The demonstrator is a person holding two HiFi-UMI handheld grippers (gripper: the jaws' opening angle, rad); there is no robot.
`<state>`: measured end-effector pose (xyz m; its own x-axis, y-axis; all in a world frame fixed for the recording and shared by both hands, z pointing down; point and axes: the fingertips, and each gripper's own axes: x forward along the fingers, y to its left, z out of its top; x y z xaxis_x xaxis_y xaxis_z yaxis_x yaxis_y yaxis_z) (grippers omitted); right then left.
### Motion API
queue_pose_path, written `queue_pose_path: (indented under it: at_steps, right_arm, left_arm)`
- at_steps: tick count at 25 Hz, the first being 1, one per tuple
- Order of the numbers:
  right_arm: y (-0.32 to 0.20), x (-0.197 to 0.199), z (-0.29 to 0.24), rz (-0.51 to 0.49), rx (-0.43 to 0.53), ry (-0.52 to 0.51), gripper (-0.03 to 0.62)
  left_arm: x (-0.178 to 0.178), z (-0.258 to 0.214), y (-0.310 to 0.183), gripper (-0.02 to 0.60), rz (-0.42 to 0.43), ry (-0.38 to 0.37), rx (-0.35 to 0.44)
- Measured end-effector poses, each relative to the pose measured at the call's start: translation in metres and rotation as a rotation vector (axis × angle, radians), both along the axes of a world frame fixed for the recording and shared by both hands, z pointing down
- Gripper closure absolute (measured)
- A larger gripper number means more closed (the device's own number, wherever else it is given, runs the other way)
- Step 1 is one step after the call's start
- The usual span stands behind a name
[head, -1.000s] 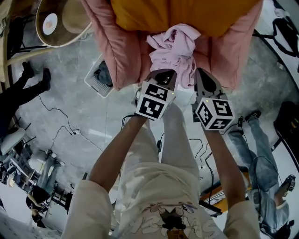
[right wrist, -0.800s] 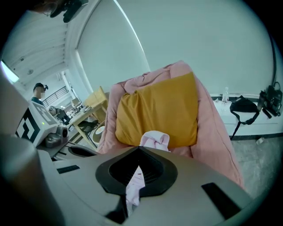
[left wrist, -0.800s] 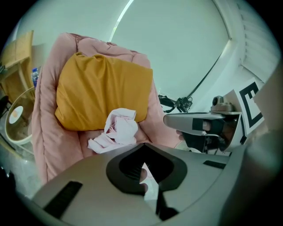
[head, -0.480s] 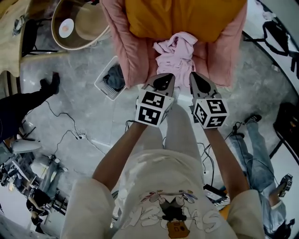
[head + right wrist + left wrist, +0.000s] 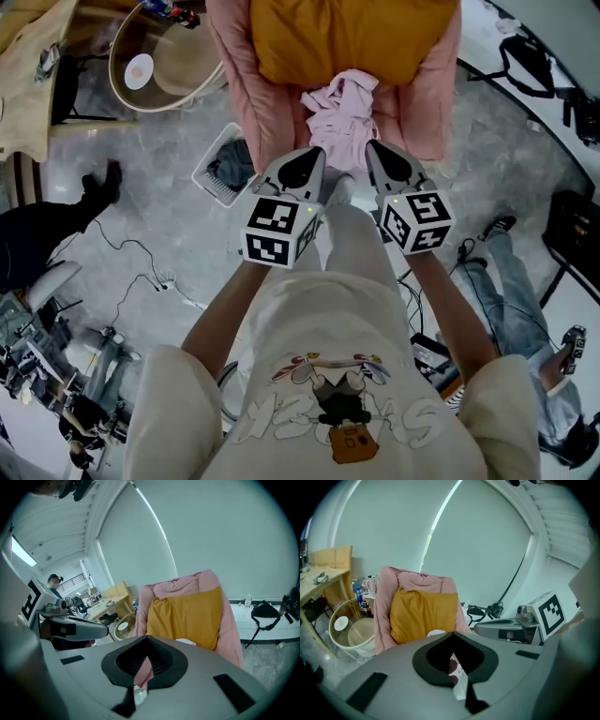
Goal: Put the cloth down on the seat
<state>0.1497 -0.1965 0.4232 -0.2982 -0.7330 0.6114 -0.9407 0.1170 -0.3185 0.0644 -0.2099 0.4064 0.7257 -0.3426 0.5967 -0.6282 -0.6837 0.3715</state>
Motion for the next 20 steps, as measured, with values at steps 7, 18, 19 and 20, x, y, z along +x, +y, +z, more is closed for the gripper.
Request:
queue_pose_path:
  at_steps: [7, 18, 19, 20]
  right_arm:
    - [0.005, -0.02, -0.056, -0.049, 0.093, 0.003, 0.576]
    - [0.061, -0.035, -0.138, -0.06, 0.221, -0.018, 0.576]
    - [0.066, -0.035, -0.144, -0.06, 0.233, -0.018, 0.576]
    - [0.072, -0.035, -0.149, -0.06, 0.243, -0.018, 0.576]
  left_arm:
    - [-0.013, -0.067, 0.001, 0.577, -0.026, 0.049, 0.102]
    - [-0.02, -0.154, 0.034, 0.577, -0.02, 0.129, 0.24]
    - [-0.019, -0.159, 0.039, 0.577, -0.014, 0.135, 0.25]
    - [-0.018, -0.164, 0.046, 0.577, -0.008, 0.141, 0.259]
